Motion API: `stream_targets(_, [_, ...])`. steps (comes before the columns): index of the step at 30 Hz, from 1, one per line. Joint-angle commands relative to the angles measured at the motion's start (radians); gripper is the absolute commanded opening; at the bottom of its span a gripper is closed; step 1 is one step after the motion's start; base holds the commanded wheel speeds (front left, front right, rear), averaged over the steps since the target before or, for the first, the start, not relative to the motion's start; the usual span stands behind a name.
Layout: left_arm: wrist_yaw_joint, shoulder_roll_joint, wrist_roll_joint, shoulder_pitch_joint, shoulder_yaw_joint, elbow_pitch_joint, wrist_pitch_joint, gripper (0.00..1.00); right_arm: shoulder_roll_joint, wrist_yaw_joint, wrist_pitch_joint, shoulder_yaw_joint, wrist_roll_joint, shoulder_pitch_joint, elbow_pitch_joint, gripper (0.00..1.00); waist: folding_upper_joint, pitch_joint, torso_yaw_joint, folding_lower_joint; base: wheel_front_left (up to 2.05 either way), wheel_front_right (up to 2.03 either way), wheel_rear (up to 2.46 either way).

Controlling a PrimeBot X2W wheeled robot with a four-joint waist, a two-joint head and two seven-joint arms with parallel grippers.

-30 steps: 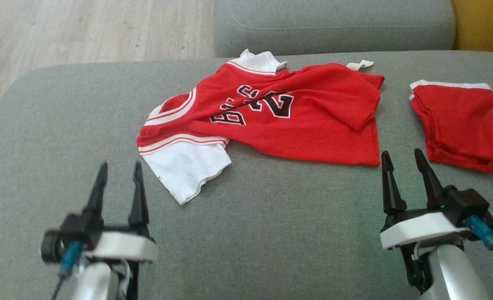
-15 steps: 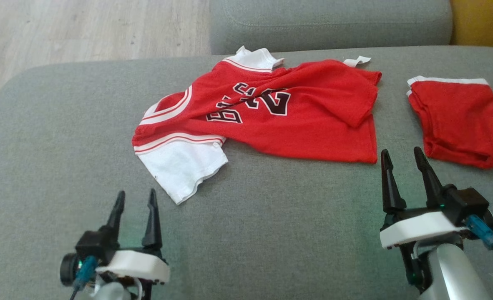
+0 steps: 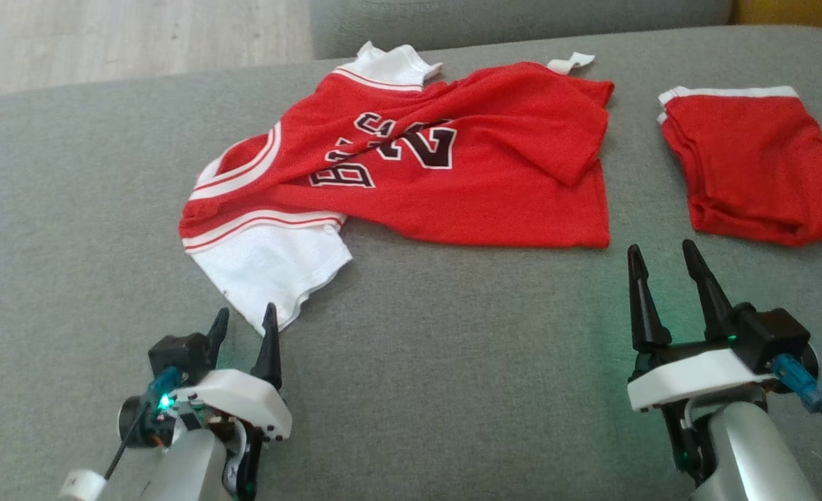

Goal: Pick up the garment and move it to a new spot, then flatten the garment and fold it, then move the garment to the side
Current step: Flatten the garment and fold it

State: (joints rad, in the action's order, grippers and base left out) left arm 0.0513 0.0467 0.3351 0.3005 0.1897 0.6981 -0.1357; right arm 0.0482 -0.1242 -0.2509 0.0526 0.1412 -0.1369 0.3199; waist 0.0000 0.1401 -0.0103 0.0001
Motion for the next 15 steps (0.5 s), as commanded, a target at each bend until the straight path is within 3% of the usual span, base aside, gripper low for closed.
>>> stream_targets(1, [-0.004, 0.007, 0.007, 0.045, -0.030, -0.004, 0.009, 1.00, 0.002, -0.007, -0.011, 0.022, 0.005, -0.046, -0.035, 1.00, 0.0000, 0.012, -0.013, -0.0001, 0.00, 0.00, 0.00])
stream_targets(10, [0.015, 0.009, 0.023, 0.079, -0.008, 0.083, 0.063, 1.00, 0.002, -0.007, -0.011, 0.024, 0.019, -0.049, -0.037, 1.00, 0.0000, 0.021, -0.034, -0.0001, 0.00, 0.00, 0.00])
stream_targets(11, [0.020, 0.009, 0.023, 0.080, -0.003, 0.087, 0.064, 0.49, 0.002, -0.007, -0.011, 0.024, 0.019, -0.048, -0.037, 1.00, 0.0000, 0.020, -0.034, -0.0001, 0.00, 0.00, 0.00])
stream_targets(12, [0.024, 0.009, 0.025, 0.082, 0.001, 0.089, 0.062, 0.05, 0.002, -0.007, -0.011, 0.024, 0.019, -0.047, -0.036, 1.00, 0.0000, 0.019, -0.035, -0.0001, 0.00, 0.00, 0.00])
stream_targets(13, [0.028, 0.009, 0.026, 0.083, 0.003, 0.087, 0.055, 0.00, 0.002, -0.007, -0.011, 0.023, 0.019, -0.048, -0.035, 1.00, 0.0000, 0.018, -0.036, -0.0001, 0.00, 0.00, 0.00])
stream_targets(15, [0.033, 0.009, 0.034, 0.085, -0.002, 0.073, 0.020, 0.00, 0.002, -0.007, -0.011, 0.020, 0.019, -0.051, -0.030, 1.00, 0.0000, 0.014, -0.036, -0.0001, 0.00, 0.00, 0.00])
